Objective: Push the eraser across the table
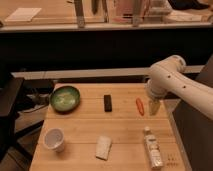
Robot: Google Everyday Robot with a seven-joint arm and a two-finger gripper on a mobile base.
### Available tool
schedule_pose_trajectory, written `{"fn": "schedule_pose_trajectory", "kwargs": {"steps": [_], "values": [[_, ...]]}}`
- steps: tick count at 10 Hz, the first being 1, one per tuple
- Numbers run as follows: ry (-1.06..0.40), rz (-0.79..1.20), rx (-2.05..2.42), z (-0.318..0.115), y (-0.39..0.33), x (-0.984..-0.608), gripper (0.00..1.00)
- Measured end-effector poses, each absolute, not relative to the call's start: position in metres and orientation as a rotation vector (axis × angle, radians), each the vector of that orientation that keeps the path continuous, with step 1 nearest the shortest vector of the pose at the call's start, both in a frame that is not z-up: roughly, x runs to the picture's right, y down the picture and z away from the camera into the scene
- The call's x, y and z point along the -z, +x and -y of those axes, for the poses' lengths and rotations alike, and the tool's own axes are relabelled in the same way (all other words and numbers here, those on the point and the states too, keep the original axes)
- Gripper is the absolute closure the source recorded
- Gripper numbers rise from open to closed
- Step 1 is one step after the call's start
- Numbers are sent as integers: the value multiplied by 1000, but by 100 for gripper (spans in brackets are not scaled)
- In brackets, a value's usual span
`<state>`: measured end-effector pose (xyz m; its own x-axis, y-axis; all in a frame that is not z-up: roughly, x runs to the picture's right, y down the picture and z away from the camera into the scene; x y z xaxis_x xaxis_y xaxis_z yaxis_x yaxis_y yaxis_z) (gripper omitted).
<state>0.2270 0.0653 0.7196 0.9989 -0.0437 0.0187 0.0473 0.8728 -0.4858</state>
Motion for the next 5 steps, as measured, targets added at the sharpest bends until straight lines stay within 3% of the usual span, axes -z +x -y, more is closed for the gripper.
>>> {"fn": "schedule_pose_trajectory", "kwargs": {"steps": [5], "values": [[-480,44,94,-50,177,-744,20]]}}
